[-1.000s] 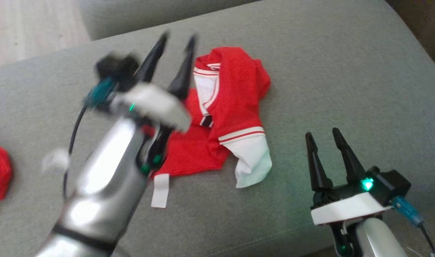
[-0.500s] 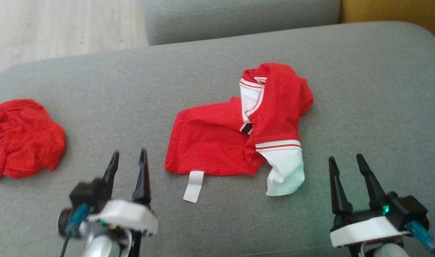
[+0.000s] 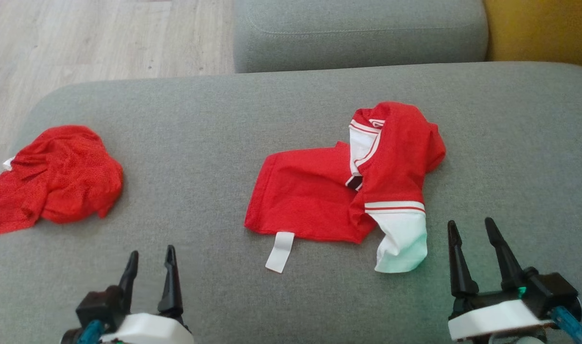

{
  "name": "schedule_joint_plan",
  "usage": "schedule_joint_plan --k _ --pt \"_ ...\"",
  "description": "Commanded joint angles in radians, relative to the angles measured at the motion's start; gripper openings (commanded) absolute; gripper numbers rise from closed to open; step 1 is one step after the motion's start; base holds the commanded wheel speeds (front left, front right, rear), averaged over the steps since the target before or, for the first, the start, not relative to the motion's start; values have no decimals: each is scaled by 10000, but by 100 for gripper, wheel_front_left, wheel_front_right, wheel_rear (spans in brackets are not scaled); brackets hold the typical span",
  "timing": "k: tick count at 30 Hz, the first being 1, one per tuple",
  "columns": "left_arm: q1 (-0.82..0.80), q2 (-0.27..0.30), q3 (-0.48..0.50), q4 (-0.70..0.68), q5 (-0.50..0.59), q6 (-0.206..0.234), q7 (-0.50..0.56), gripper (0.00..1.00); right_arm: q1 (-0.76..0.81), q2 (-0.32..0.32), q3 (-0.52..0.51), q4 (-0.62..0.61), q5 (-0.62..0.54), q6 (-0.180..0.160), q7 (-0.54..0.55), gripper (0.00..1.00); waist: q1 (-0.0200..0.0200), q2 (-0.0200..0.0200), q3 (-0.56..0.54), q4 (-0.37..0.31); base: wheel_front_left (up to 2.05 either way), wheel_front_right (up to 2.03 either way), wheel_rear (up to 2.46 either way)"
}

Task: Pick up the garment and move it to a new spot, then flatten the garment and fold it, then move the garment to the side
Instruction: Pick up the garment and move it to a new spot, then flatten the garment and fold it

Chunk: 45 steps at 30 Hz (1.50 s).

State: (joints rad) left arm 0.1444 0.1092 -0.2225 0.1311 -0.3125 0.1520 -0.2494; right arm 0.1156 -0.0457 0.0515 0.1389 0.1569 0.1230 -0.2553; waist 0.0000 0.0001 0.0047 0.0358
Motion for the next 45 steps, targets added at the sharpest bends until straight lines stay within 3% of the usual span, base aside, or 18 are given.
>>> schedule_joint_plan --k 1,10,15,21,24,29,36,37,38,39,45 --pt "-279 -76 487 -290 141 -89 -123 100 -148 -45 220 -339 -30 77 -65 100 0 -1 5 29 0 0 0" --pt "-420 -387 991 -200 562 -620 -123 100 -328 -45 454 -311 -87 77 -65 100 0 -1 171 -206 0 0 0" --pt "-1211 -482 468 470 618 -1025 -77 100 -563 -45 521 -395 -120 77 -65 100 0 -1 482 -496 0 0 0" --pt "-2585 -542 -315 1636 474 -1370 788 100 -788 -45 712 -430 -94 77 -65 100 0 -1 773 -858 0 0 0" --pt "-3246 -568 -588 2375 125 -1392 1434 100 -897 -45 804 -409 -27 77 -65 100 0 -1 890 -1113 0 0 0" --pt "-3909 -580 -624 3587 -256 -1040 2305 100 -1006 -45 912 -371 68 77 -65 100 0 -1 976 -1524 0 0 0" --pt "-4266 -583 -577 4389 -598 -1055 2389 100 -1015 -45 847 -381 70 77 -65 100 0 -1 1081 -1715 0 0 0" --pt "-4315 -583 -571 4465 -668 -1136 2335 82 -1014 -45 831 -384 74 77 -65 100 0 -1 1086 -1708 0 0 0" --pt "-4355 -584 -545 4555 -778 -1205 2304 37 -1007 -45 815 -385 74 77 -65 100 0 -1 1083 -1692 0 0 0" --pt "-4403 -584 -573 4648 -828 -1273 2289 0 -1000 -45 810 -380 68 77 -65 100 0 -1 1078 -1671 0 0 0" --pt "-4479 -587 -628 5029 -1197 -1454 2140 0 -957 -45 836 -352 70 77 -65 100 0 -1 993 -1443 0 0 0"
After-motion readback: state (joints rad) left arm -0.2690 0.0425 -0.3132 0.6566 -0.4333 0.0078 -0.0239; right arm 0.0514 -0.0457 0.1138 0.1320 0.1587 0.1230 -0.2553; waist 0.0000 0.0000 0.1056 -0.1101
